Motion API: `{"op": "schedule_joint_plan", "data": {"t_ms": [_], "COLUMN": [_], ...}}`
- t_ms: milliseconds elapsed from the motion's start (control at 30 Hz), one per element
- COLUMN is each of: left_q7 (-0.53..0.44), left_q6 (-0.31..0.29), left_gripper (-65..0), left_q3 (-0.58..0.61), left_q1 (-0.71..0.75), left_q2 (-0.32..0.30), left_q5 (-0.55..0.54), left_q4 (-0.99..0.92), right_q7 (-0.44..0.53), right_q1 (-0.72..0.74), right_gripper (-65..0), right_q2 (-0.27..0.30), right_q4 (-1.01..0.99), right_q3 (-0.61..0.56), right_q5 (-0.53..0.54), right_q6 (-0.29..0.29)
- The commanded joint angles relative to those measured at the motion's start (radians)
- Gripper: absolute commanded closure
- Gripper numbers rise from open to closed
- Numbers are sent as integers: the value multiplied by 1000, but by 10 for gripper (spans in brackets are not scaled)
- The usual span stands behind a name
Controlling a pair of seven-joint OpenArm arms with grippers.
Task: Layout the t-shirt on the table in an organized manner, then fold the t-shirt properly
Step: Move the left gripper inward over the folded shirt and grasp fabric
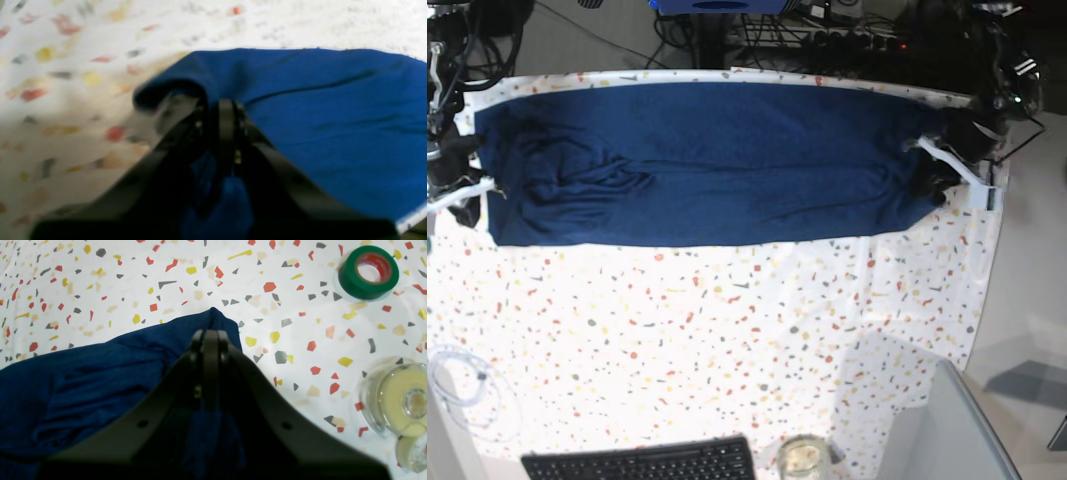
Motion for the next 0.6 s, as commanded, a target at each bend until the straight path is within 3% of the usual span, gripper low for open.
{"op": "schedule_joint_plan", "data": {"t_ms": [0, 233, 400, 567], "left_q7": [-26, -26, -33, -35], "left_q6": [19, 205, 344, 436], "left_gripper": [0, 0, 0, 0], "left_q3": [28, 323, 576, 746], "left_q1": [20, 56, -19, -109], "left_q2": [3, 37, 38, 38], "left_q5": [-16, -16, -19, -22], "left_q4": [69, 223, 178, 102], "right_q7": [25, 25, 25, 25], "right_q1": [6, 6, 6, 6], "right_gripper": [0, 0, 0, 0], "right_q2": [18, 18, 19, 19], "right_q4": [20, 13, 13, 13], "right_q3": [7, 9, 13, 13], "right_q5": [6, 6, 6, 6], "right_q6": [3, 3, 3, 3]}}
